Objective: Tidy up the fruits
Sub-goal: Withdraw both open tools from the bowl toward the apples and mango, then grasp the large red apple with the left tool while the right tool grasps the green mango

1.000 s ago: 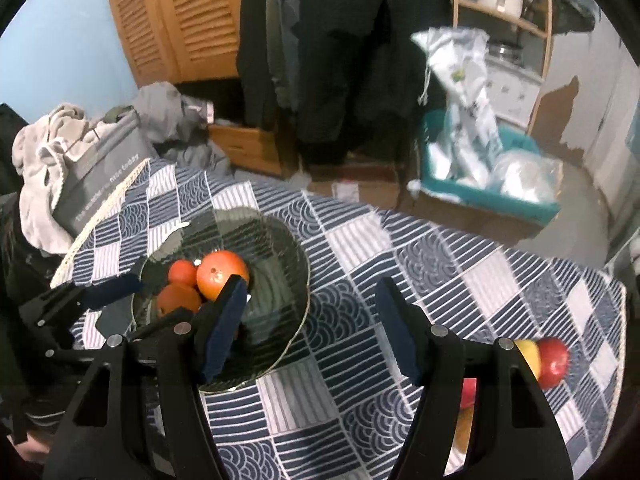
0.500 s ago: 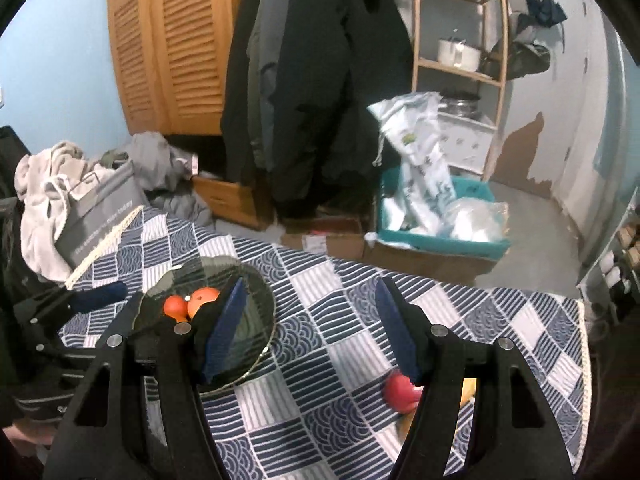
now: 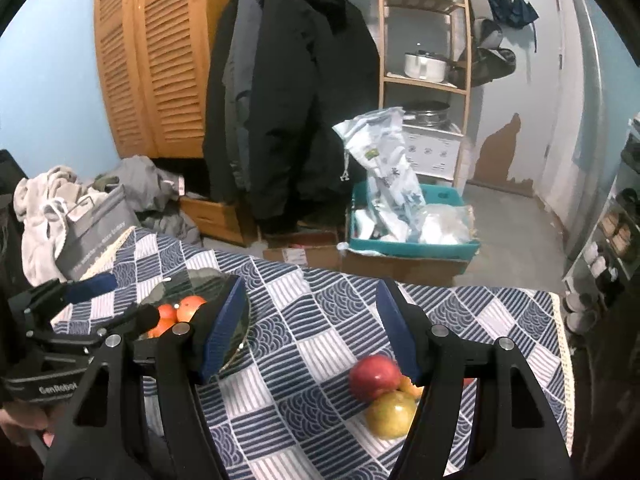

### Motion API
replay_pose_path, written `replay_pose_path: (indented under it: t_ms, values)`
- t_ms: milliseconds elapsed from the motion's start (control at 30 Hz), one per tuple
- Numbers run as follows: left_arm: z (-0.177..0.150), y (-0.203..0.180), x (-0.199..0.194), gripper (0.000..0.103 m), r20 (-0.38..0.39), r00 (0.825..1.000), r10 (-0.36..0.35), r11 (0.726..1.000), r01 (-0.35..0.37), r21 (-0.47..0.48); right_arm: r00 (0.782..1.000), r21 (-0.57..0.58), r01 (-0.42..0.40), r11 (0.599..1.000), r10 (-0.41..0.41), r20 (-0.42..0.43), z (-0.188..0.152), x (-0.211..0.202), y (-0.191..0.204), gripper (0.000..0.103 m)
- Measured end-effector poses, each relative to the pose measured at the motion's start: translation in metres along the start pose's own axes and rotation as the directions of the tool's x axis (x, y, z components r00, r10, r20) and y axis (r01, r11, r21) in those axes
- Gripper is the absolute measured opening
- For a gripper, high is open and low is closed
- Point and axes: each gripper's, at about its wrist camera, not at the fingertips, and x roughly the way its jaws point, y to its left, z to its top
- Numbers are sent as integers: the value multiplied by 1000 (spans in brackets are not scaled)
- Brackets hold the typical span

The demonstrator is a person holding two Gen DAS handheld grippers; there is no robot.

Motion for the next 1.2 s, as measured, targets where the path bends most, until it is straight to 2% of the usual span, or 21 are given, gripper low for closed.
replay_pose_path:
  t_ms: [133,233,467,533,800,1033,1200]
  values:
    - [3,-10,-3,81,4,1000,-16,1000,16,10,1000,2,16,1000,-16,8,-3,-12,-10,72]
    - [6,-20,-5,86,10,1000,-30,999,30,24,1000,10,19,1000,-19,10,-6,-19,-18,74]
    - [8,-43,-7,86,15,999,-50,997,49,63,998,27,61,998,-62,10,-15,-34,-44,75]
    - [8,-50,-7,86,13,998,-56,996,55,72,997,30,77,997,-77,12,-18,-37,-52,80]
    - [8,-73,-2,89,5,998,-69,992,69,108,993,56,117,992,-118,-1,-32,-47,-80,83]
    - [4,-84,14,91,-34,996,-82,990,85,109,989,69,145,987,-144,-23,-42,-46,-96,85]
    - [-3,-88,33,91,-65,996,-63,990,71,124,988,82,147,986,-143,-57,-52,-36,-106,85]
